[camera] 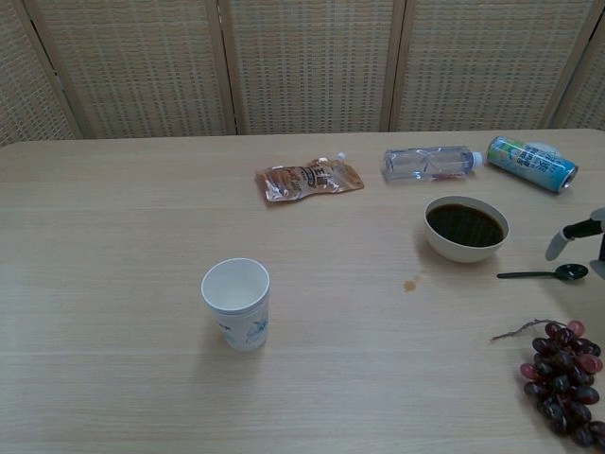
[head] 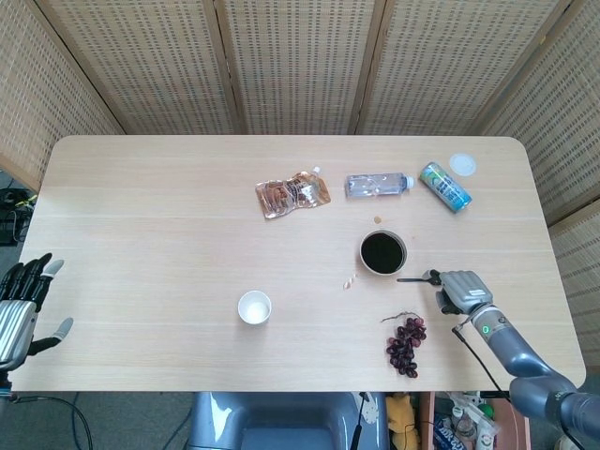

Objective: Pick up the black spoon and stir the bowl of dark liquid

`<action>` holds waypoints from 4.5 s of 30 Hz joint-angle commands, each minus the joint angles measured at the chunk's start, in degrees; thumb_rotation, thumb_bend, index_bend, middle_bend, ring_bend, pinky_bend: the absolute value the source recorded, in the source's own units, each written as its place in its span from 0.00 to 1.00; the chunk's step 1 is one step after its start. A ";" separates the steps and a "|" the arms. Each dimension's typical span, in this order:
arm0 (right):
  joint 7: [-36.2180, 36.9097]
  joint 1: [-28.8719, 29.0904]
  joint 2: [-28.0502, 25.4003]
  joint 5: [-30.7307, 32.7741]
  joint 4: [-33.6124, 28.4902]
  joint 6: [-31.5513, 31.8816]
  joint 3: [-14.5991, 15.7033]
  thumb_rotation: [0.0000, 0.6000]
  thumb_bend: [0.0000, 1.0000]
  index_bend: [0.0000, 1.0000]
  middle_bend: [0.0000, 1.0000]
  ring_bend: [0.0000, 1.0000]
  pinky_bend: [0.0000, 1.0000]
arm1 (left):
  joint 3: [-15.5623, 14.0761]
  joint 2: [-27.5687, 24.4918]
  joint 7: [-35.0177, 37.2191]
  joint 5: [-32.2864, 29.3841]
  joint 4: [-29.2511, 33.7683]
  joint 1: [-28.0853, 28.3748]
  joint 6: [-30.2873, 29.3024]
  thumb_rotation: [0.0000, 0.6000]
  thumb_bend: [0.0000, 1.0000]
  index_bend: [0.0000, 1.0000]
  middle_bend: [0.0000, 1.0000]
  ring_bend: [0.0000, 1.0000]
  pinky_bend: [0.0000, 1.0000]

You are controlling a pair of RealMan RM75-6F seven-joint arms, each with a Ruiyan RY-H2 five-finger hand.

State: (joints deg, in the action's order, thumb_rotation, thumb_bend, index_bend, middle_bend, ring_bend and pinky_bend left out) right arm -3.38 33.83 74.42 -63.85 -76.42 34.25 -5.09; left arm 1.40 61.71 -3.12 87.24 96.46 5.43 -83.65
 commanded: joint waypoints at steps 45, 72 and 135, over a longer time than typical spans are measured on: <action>-2.70 3.39 0.54 4.98 2.38 -3.36 4.23 1.00 0.84 0.26 0.96 0.97 0.98 | -0.64 1.03 0.58 -0.63 -0.89 -0.50 -0.09 1.00 0.31 0.00 0.00 0.00 0.00; -4.80 7.18 3.77 7.51 3.95 -5.59 5.09 1.00 0.84 0.26 0.96 0.97 0.98 | -0.98 1.88 2.59 -1.68 -3.27 -1.16 0.24 1.00 0.31 0.00 0.00 0.00 0.00; -3.71 3.47 -0.98 6.02 1.14 -2.18 8.38 1.00 0.84 0.26 0.96 0.97 0.98 | -0.99 1.71 -0.07 -1.40 -1.16 -0.62 0.53 1.00 0.31 0.00 0.00 0.00 0.00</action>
State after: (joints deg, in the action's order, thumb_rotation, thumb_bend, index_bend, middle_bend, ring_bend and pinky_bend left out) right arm -7.12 37.27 73.41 -57.82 -75.29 32.09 3.31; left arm 0.41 63.41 -3.19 85.83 95.30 4.81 -83.12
